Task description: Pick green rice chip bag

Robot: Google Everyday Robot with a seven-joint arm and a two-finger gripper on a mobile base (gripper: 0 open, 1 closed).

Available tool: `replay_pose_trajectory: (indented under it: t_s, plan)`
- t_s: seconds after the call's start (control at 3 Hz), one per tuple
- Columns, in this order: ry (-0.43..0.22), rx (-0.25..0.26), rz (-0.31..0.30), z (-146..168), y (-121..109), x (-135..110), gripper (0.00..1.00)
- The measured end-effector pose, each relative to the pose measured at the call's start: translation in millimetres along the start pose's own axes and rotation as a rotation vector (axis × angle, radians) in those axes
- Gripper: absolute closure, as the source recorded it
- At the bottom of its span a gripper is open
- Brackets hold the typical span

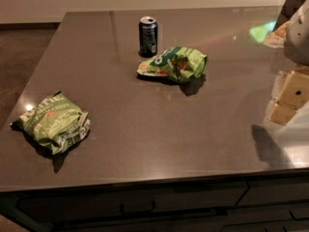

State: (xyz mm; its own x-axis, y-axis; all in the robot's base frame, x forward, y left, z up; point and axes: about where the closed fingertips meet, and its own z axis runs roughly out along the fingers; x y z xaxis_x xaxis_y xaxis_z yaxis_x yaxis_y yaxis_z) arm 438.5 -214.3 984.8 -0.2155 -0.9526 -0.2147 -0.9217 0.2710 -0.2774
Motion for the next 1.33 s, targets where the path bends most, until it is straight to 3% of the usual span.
replay_pose_trajectory:
  t_s: [0.67,1.0,1.33]
  plan:
    - [-0.021,0.007,0.011,6.2,-12.1,-11.7,0.0]
    - [-0.06,0.025,0.025,23.7,-38.9,-34.9,0.0]
    - [-0.093,0.044,0.07,56.1,-80.9,-66.9,0.0]
